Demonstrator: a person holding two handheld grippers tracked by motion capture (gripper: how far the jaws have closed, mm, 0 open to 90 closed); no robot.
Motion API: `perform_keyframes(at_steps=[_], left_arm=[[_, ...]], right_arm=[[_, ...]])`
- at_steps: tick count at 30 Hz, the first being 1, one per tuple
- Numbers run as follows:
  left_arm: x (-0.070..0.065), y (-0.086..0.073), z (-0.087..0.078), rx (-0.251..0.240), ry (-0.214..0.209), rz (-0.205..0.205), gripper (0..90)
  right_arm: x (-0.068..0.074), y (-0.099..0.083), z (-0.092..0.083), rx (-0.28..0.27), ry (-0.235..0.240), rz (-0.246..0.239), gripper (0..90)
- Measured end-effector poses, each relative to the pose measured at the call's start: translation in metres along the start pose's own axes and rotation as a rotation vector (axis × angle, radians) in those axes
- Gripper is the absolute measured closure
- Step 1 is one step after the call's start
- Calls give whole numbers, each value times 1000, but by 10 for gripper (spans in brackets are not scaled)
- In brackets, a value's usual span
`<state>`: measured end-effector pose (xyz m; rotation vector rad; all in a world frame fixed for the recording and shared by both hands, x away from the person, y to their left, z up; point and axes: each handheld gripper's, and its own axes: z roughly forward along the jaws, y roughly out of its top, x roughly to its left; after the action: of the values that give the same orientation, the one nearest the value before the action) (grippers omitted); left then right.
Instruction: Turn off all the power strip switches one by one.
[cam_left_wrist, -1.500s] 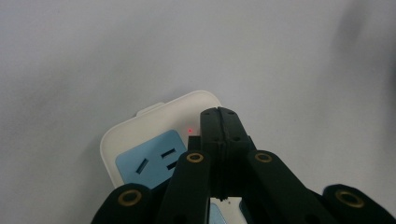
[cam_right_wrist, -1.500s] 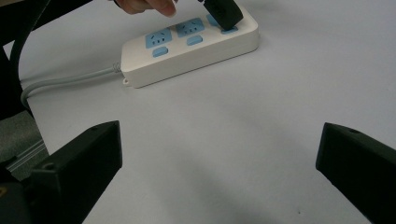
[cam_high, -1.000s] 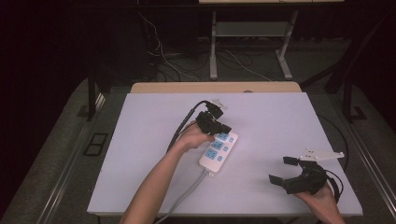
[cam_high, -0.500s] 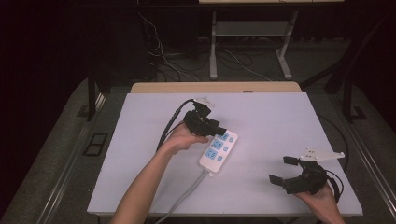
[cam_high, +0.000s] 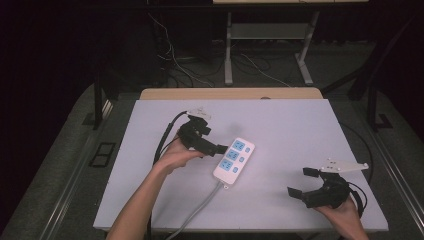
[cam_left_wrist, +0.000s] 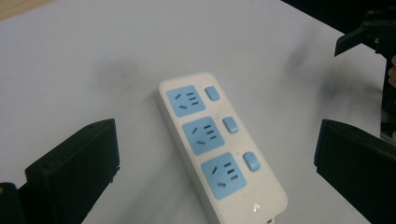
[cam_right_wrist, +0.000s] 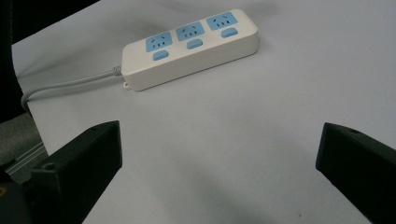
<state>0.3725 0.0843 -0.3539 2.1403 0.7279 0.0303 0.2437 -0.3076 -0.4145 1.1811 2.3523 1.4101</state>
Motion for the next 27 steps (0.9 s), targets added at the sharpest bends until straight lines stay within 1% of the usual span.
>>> perform_keyframes(at_steps=[3,6,10,12,18,24,25,27], left_arm=[[1,-13,-10,-10,13,-12,0],[3,-25,-18,-19,15,-26,0],[2,-42,-30,-34,27,-44,0],[2,-48,-34,-38,33,-47,0],[-1,-70,-44,-67,55,-63,0],[-8,-93,-51,-108,63,-82,0],[-10,-99,-52,-122,64,-92,0],[-12,-107,-53,-130,73,-100,0]], right_arm=[[0,0,0,0,1,0,3],[0,0,1,2,0,-1,3],[1,0,1,3,-1,0,3],[1,0,1,4,-1,1,3],[0,0,2,6,-1,3,4],[1,-1,3,4,5,8,3],[1,-1,3,3,8,11,3],[1,-1,3,3,12,14,3]])
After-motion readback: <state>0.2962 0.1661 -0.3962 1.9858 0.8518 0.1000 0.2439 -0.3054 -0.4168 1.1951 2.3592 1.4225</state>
